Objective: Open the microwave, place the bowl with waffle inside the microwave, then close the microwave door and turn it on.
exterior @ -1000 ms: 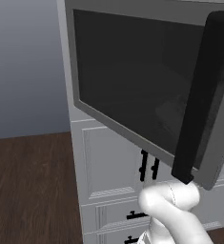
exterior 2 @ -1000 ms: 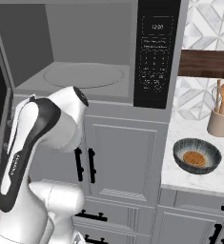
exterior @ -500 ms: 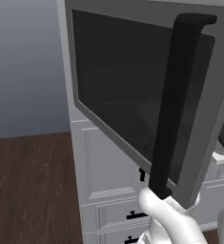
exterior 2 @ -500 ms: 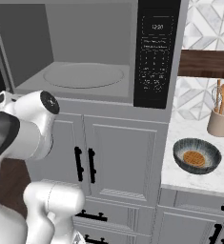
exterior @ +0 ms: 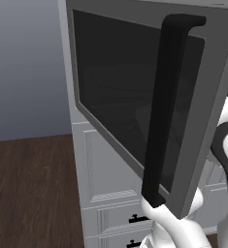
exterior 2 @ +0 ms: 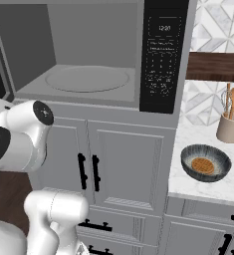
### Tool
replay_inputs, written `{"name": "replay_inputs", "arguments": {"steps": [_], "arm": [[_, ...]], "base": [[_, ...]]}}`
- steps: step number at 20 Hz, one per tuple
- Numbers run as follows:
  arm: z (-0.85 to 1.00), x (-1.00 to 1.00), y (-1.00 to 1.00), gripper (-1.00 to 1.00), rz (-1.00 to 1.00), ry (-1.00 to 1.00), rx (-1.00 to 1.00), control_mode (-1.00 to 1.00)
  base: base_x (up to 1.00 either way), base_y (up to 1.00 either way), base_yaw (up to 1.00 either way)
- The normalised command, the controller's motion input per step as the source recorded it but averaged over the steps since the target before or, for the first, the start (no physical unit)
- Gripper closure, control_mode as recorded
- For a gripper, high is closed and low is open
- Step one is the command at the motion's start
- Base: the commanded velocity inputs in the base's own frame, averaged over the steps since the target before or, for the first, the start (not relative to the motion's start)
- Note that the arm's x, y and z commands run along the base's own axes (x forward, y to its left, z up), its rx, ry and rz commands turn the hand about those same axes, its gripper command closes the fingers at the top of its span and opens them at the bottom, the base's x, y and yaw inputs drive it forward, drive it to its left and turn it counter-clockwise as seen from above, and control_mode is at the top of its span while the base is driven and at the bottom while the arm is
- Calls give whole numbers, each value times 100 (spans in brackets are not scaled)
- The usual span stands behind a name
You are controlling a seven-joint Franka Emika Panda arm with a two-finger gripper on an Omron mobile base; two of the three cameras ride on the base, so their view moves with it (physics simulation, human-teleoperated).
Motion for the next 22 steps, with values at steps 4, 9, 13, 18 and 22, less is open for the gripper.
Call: {"name": "replay_inputs", "arguments": {"steps": [4,9,13,18,22], "arm": [[-17,14,13,-100,0,0,0,-100],[-14,10,36,-100,0,1,0,-100],[-8,10,18,-100,-3,8,0,-100],[-3,0,-72,-100,-39,19,0,-100],[-16,0,-100,-100,-56,23,0,-100]], "base": [[0,0,0],[0,0,0],[0,0,0],[0,0,0],[0,0,0]]}}
